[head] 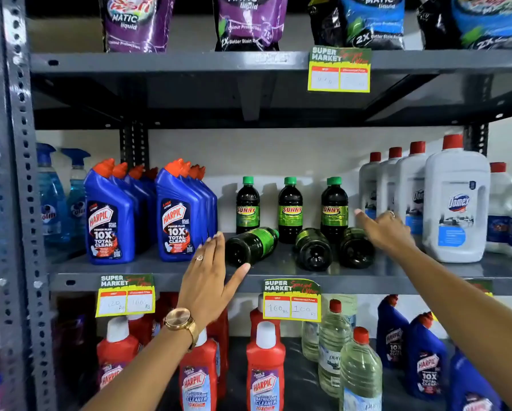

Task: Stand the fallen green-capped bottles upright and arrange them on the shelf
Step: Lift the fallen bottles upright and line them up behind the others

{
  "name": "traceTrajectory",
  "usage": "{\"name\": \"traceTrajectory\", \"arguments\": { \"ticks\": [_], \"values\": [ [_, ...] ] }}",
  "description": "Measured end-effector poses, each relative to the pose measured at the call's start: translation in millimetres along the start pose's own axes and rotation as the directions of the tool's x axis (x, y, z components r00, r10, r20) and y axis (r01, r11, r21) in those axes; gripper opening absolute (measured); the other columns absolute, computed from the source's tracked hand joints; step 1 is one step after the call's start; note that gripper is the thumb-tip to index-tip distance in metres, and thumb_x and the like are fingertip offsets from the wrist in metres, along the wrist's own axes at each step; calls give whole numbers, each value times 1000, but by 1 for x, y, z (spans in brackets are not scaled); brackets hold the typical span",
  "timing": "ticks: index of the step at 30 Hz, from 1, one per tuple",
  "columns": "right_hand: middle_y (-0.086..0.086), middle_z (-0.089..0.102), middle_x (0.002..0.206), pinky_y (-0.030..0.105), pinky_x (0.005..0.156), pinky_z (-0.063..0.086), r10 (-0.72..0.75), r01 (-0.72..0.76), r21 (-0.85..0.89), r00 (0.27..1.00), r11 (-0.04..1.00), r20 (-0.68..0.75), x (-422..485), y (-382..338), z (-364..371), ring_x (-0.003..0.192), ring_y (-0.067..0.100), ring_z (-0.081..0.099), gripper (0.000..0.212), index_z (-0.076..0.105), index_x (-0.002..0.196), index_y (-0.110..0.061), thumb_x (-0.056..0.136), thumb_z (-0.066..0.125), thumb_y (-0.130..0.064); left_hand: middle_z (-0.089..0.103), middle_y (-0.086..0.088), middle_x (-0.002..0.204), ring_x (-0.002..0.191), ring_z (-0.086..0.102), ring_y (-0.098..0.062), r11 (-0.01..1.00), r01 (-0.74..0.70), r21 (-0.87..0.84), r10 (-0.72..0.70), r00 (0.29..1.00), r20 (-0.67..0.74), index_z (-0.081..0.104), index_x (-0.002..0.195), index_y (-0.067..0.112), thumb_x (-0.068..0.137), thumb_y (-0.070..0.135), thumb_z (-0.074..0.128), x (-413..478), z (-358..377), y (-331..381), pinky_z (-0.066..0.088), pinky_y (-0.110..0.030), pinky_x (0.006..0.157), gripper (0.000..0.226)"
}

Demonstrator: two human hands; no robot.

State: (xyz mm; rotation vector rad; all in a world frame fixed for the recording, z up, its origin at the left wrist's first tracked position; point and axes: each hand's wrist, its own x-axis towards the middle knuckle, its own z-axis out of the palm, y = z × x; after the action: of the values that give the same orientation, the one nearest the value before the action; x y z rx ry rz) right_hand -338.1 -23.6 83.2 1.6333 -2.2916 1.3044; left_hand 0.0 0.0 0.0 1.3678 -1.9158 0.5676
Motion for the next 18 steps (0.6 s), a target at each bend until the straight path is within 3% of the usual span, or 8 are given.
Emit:
{"name": "traceTrajectory", "arguments": {
  "ticks": [2, 4, 6, 8, 10, 12, 15, 18],
  "values": [
    [25, 42, 146, 51, 107, 38, 164, -161, -29, 975, 986, 150, 6, 5, 3, 130, 40, 44, 95, 45, 136, 1, 83, 34, -76, 54, -20, 135, 125, 49, -32, 999, 40, 7, -40, 998, -49, 45, 134, -2, 87, 68, 15, -1, 8, -3, 38, -40, 107, 90],
    [19, 23, 159, 52, 115, 28, 236, -267, 43, 906, 963, 351, 11, 6, 7, 143, 39, 28, 101, 26, 152, -9, 79, 39, -78, 70, -16, 103, 98, 64, -31, 995, 70, 65, -66, 996, -64, 68, 100, 4, 87, 68, 15, 1, 14, -2, 52, -38, 83, 84],
    [17, 16, 162, 48, 114, 29, 240, -283, 23, 852, 959, 466, 19, -1, 9, 145, 38, 24, 101, 19, 154, -12, 79, 44, -76, 67, -10, 69, 66, 65, -27, 989, 77, 126, -68, 995, -77, 61, 63, 11, 87, 68, 17, 7, 13, -2, 46, -31, 54, 76],
    [20, 37, 151, 36, 82, 55, 289, -304, -48, 827, 951, 482, 24, -10, 8, 125, 37, 49, 98, 32, 146, -9, 77, 51, -75, 61, -6, 54, 49, 59, -24, 979, 46, 197, -26, 994, -103, 54, 51, 15, 88, 67, 19, 11, 10, -4, 35, -26, 44, 72],
    [22, 60, 112, 23, 44, 53, 374, -378, -98, 783, 921, 496, 26, -14, 5, 83, 29, 64, 88, 47, 119, -3, 70, 59, -75, 62, -5, 53, 48, 59, -24, 973, 1, 231, 26, 993, -112, 57, 52, 16, 88, 66, 19, 14, 10, -8, 31, -25, 45, 72],
    [17, 60, 86, 19, 36, 48, 407, -407, -118, 759, 906, 507, 29, -13, 8, 63, 24, 61, 77, 51, 104, -2, 70, 62, -70, 64, -4, 59, 54, 62, -24, 978, -34, 205, 59, 992, -116, 60, 58, 16, 87, 68, 18, 15, 12, -12, 31, -26, 46, 73],
    [14, 60, 85, 25, 47, 51, 359, -411, 11, 809, 912, 465, 29, -6, 15, 69, 24, 60, 70, 54, 108, -2, 75, 61, -64, 63, 0, 60, 53, 61, -21, 986, -57, 156, 80, 986, -147, 58, 60, 18, 85, 74, 15, 13, 17, -13, 29, -24, 44, 75],
    [16, 64, 96, 41, 79, 55, 257, -337, 246, 916, 909, 308, 30, 5, 25, 85, 31, 62, 77, 55, 116, 0, 73, 64, -64, 61, 1, 58, 50, 60, -20, 991, -44, 123, 64, 984, -167, 56, 58, 18, 84, 75, 15, 12, 19, -13, 27, -22, 43, 75]
  ]
}}
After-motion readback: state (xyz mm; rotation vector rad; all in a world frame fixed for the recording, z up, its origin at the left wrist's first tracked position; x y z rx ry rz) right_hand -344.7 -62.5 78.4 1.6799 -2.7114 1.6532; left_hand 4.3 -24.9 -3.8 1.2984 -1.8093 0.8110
